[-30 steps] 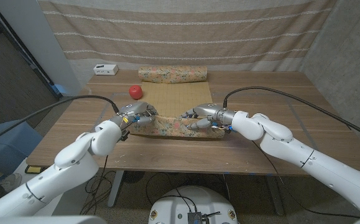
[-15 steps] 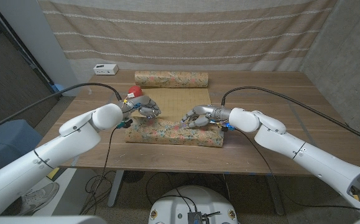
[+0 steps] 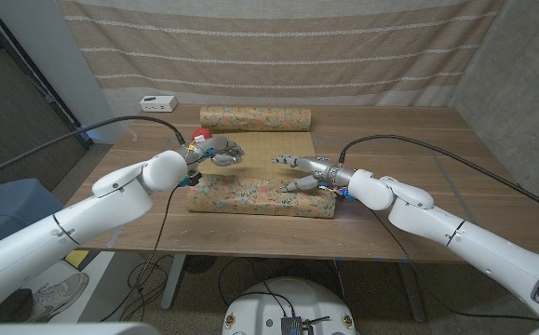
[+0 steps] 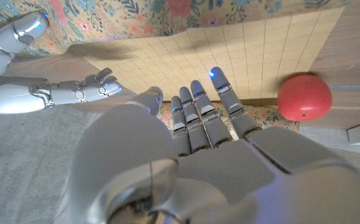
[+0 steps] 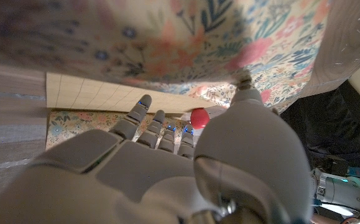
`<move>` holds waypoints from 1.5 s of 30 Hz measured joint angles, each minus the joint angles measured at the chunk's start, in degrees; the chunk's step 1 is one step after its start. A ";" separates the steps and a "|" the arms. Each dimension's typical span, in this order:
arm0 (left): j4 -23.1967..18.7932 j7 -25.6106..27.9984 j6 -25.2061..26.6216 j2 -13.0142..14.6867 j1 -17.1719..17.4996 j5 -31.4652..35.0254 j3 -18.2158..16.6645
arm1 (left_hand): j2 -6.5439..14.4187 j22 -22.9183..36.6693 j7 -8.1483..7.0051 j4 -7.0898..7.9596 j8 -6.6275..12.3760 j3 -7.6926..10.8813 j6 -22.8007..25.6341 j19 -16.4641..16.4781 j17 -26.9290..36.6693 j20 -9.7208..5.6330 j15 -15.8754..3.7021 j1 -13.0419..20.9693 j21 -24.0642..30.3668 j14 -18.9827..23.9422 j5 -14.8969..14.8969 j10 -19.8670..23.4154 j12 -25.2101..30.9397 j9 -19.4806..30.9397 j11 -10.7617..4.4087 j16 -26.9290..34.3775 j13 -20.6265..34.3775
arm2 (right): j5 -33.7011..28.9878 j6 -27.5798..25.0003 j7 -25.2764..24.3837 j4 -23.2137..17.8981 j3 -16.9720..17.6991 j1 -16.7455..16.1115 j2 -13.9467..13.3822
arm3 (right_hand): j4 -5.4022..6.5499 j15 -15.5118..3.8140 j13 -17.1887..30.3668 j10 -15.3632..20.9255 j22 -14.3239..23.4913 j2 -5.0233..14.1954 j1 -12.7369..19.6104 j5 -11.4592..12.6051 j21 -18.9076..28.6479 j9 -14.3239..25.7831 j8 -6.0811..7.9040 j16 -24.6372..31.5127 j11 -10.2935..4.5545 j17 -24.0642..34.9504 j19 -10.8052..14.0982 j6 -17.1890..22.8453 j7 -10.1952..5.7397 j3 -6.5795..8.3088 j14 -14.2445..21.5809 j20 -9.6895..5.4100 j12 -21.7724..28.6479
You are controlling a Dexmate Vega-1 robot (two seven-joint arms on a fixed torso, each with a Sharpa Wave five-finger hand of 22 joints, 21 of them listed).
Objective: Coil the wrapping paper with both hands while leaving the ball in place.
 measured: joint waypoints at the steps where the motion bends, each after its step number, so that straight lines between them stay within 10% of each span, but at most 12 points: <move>1: -0.20 0.84 -0.44 0.28 0.27 0.60 0.18 | -0.19 0.00 -0.38 -0.56 -0.53 -0.56 -0.90 -1.07 0.14 0.44 0.21 -0.19 -0.50 -1.62 0.00 -1.07 -0.38 -0.25 -0.07 -0.26 0.00 | -0.27 0.43 -0.92 -0.10 0.24 -0.25 -0.14 | 0.00 0.00 0.00 0.04 0.00 0.22 -0.22 0.02 0.00 0.00 0.31 0.26 0.04 -0.05 0.38 0.40 0.40 0.00 0.00 0.37 0.31; 8: -1.41 7.74 -4.75 1.77 2.86 5.35 0.35 | -2.16 0.00 -2.50 -2.38 -1.84 -4.14 -3.38 -6.23 -0.02 1.14 0.73 -2.14 -2.88 -8.71 -0.22 -6.26 -1.66 -1.17 -0.47 -0.26 -0.12 | -0.85 4.01 -6.72 -0.87 2.20 -2.33 -1.07 | -0.33 -0.69 -0.47 5.57 0.01 2.03 -0.05 0.82 0.78 0.00 2.16 2.10 0.67 -1.25 4.99 6.53 0.95 0.34 4.48 0.81 2.43; 22: -4.85 17.28 -12.16 4.53 11.42 13.22 -3.64 | -4.48 -0.30 -4.68 -3.36 -1.83 -7.16 -2.20 -4.87 -0.75 0.95 -0.12 -3.85 -3.67 -9.27 -0.47 -6.56 -1.40 -1.96 -1.39 0.37 -0.54 | -3.06 10.63 -16.53 -4.83 7.56 -8.98 -4.17 | -1.67 -0.84 -0.79 15.26 0.01 3.67 1.17 0.82 2.79 -0.27 3.79 3.75 0.09 -3.66 12.57 16.59 0.80 2.00 13.59 -0.95 4.42; 45: -8.30 31.80 -17.33 3.86 29.65 30.04 -10.57 | -7.33 -0.56 -6.91 -3.57 0.47 -11.48 5.84 0.95 -1.29 3.67 -0.44 -7.48 -3.66 -5.74 -0.13 -2.79 0.33 -2.75 -2.82 1.67 -1.87 | -11.48 12.91 -19.39 -13.42 13.14 -17.57 -9.71 | -1.35 -0.94 -0.78 18.14 0.02 1.70 -1.25 0.15 2.74 -0.26 2.89 3.62 -0.12 -5.04 13.57 18.35 -0.32 1.19 15.68 -0.58 4.55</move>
